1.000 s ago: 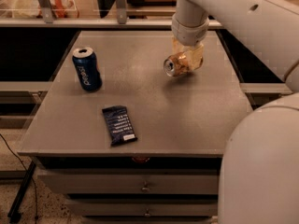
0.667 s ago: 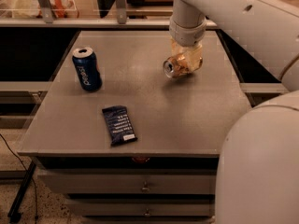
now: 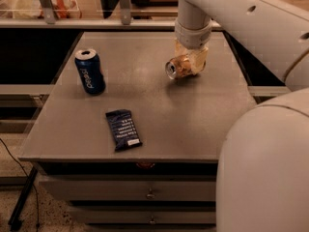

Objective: Knock orange can over

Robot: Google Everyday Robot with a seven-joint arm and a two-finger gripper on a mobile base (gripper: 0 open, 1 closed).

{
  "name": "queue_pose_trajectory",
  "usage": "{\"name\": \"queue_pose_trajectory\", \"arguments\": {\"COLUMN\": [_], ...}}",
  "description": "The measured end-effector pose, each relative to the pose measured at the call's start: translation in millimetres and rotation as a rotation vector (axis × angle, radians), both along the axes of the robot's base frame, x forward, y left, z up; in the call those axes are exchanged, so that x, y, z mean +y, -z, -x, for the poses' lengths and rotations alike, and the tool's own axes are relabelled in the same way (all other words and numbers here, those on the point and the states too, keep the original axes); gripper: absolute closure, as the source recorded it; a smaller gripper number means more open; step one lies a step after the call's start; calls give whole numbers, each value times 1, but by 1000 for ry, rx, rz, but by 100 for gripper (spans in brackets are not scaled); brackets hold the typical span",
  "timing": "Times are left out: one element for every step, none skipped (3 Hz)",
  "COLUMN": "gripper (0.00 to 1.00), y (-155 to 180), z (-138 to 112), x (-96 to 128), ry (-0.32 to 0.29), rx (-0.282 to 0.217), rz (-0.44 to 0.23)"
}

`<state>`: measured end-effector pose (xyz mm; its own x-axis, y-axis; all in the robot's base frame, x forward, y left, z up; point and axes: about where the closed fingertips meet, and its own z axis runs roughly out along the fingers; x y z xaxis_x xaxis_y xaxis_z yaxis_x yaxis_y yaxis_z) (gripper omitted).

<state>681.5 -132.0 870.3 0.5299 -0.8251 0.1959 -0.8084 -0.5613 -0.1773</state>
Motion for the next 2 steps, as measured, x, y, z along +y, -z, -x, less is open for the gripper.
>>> {"name": "queue_pose_trajectory", "arguments": {"gripper": [0,0], "y": [5,8], "z": [-2,-3], "x": [-1,-3], "ry": [9,18], "rx": [15,26], "rz": [-10,-17]}}
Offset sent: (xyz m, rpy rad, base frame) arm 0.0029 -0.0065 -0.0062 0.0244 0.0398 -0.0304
